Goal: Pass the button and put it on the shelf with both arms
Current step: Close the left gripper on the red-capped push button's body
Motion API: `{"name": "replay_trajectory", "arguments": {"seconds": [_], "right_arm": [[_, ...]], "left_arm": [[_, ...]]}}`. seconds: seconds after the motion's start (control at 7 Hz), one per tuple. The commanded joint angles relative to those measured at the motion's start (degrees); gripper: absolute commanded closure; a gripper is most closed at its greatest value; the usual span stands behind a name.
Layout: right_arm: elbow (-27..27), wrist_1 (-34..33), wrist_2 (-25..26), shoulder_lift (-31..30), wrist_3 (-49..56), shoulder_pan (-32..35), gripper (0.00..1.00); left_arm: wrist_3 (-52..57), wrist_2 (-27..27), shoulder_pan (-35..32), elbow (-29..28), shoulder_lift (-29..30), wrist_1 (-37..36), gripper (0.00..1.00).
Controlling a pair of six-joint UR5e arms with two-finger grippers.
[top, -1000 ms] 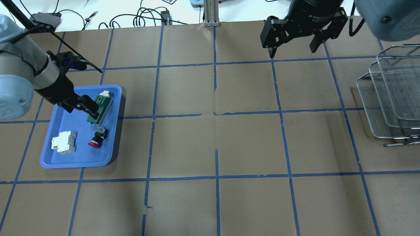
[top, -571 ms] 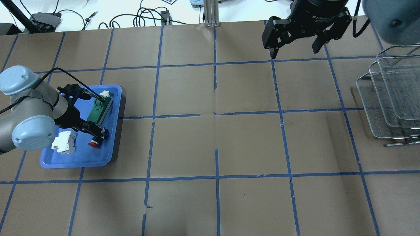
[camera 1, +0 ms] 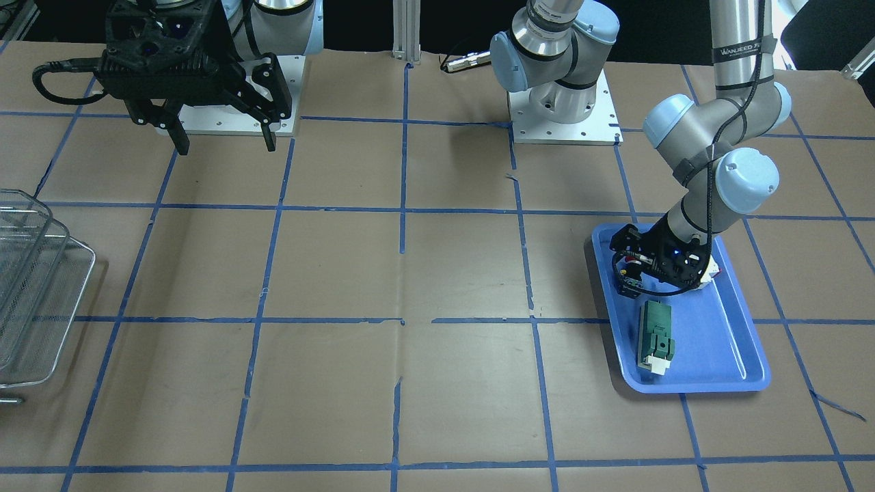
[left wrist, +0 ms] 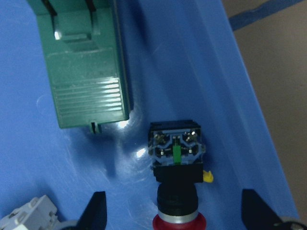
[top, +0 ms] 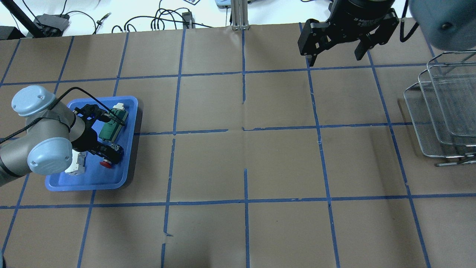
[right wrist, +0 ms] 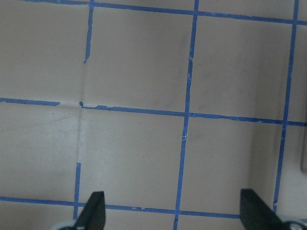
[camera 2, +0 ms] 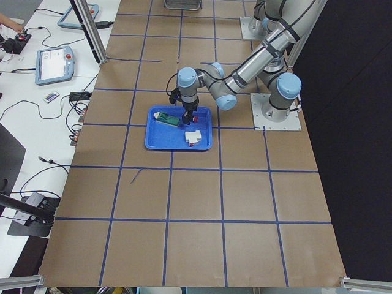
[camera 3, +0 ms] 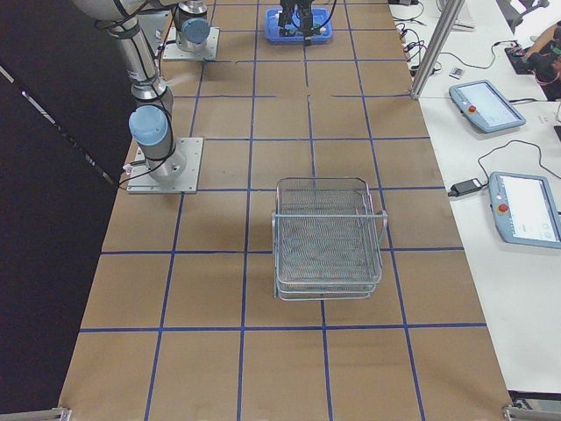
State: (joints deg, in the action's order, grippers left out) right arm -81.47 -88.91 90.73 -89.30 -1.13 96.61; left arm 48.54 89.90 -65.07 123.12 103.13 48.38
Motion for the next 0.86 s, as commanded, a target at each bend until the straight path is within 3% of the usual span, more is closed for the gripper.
{"name": "replay_trajectory", "arguments": {"seconds": [0.0, 0.29, 0.43, 0.71], "right_arm": [[0.00, -0.04, 0.06, 0.09, 0.07, -0.02, 0.00], [-0.09, -0.13, -0.37, 0.27, 0.07, -0.19, 0.00], [-0.09, -0.21, -0.47, 0.27, 0.07, -0.28, 0.00], [0.00, -0.30, -0.47, 0.27, 0.42, -0.46, 0.00]], "left_arm": [[0.15, 0.01, 0.03, 0.46, 0.58, -0.13, 0.15], [0.16, 0.01, 0.03, 0.46, 1.02, -0.13, 0.79], [0.24, -0.07, 0.03, 0.37, 1.02, -0.30, 0.96], [0.33, -0.25, 0.03, -0.33, -0.46, -0.13, 1.00]]}}
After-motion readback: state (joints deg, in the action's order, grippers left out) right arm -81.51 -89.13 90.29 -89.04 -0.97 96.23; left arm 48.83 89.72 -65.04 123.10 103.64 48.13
